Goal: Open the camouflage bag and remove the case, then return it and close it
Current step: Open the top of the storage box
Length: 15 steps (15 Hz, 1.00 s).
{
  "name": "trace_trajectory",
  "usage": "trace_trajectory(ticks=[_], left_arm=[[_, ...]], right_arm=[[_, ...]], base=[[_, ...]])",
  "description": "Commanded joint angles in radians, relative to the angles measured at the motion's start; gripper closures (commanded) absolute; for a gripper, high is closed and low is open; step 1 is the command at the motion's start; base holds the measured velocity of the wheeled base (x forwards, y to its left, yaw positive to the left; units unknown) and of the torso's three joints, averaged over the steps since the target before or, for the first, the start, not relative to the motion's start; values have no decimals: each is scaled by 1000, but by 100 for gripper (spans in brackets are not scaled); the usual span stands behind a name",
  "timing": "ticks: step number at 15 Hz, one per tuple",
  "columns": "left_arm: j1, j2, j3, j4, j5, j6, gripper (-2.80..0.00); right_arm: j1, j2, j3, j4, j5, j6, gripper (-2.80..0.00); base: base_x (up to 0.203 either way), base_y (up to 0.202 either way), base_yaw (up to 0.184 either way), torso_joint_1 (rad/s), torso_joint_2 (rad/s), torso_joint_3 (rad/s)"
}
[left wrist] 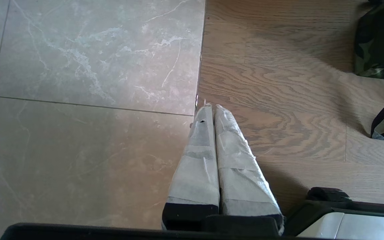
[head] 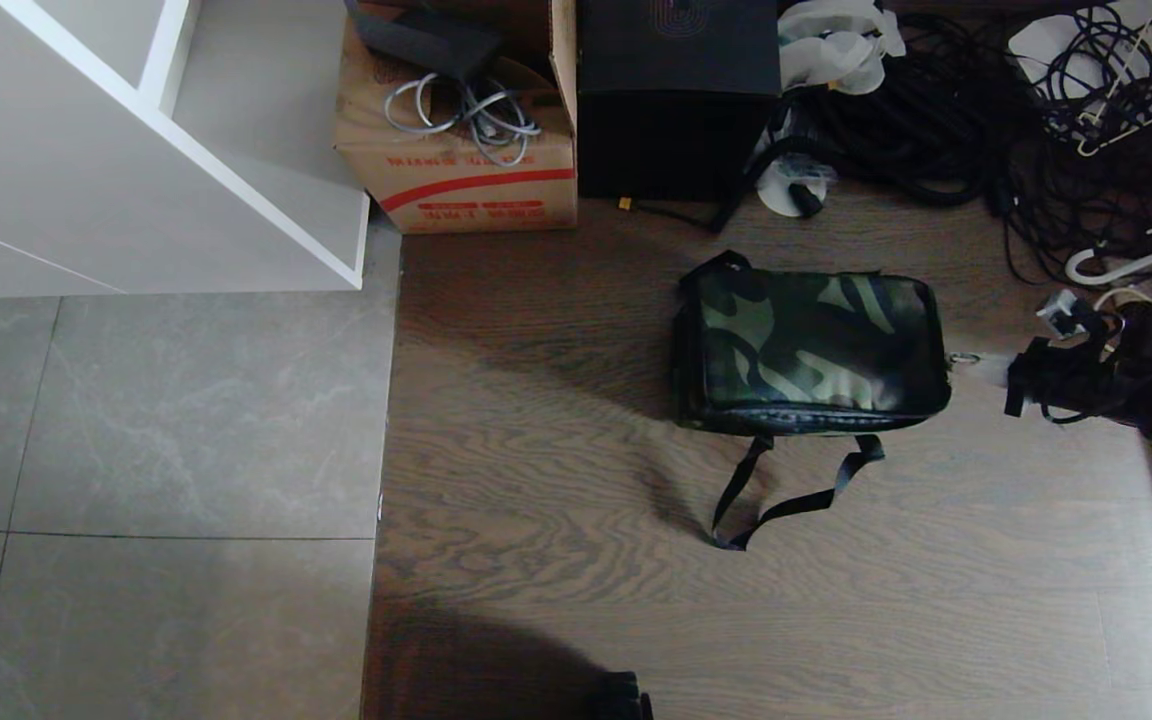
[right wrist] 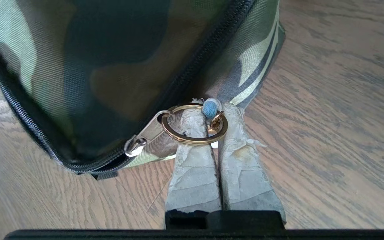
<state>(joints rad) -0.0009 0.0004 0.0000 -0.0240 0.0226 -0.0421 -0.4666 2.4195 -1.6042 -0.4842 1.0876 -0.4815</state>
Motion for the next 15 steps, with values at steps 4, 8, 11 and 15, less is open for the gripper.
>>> trace_trajectory(ticks=[4, 8, 11, 15], left_arm=[[1, 0, 8, -1, -1, -1, 0], [1, 0, 8, -1, 0, -1, 0], [-1, 0, 9, -1, 0, -1, 0], [1, 0, 9, -1, 0, -1, 0]], right_arm=[[-1, 35, -90, 24, 6, 13, 0], [-9, 33, -93, 43, -4, 27, -280], [-30, 26, -65, 52, 0, 20, -280], [-75, -19, 52, 61, 6, -7, -280]], base=[[0, 0, 0, 0, 0, 0], [0, 0, 0, 0, 0, 0], [0, 0, 0, 0, 0, 0], [0, 0, 0, 0, 0, 0]])
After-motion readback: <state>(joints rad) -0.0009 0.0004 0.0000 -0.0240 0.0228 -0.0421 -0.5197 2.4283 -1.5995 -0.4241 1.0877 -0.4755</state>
